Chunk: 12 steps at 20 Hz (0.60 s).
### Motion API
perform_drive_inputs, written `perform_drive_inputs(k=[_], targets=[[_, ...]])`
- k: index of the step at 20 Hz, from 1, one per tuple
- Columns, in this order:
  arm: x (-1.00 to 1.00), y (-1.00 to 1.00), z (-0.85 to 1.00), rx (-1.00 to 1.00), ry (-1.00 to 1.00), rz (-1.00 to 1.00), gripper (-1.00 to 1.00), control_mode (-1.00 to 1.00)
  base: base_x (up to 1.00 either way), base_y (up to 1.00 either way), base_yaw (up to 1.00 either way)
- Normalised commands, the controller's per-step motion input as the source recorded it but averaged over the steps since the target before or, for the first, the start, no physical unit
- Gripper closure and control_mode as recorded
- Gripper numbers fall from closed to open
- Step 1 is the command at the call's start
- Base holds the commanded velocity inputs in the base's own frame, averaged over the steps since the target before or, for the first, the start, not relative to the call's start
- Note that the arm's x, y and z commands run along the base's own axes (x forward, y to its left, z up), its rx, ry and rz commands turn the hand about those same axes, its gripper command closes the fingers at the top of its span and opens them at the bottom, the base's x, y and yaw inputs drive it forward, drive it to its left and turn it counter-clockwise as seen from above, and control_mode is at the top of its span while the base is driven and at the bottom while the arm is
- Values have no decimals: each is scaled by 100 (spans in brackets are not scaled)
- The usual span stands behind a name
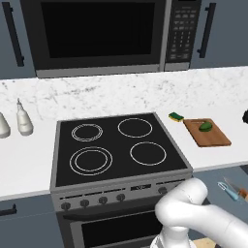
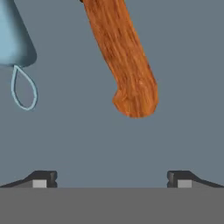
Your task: Place the appropriate cutting tool for cutting the avocado skin on the cutting board.
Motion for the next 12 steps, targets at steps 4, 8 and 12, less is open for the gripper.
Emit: perform_drive_inputs(k=[4,8,12], targets=[[98,0,10,0,0,0,-100,-100,0,0,0],[22,-16,0,-1,0,7,-100,-100,0,0,0],[-22,-16,-11,-6,-5,13,-100,-100,0,0,0]])
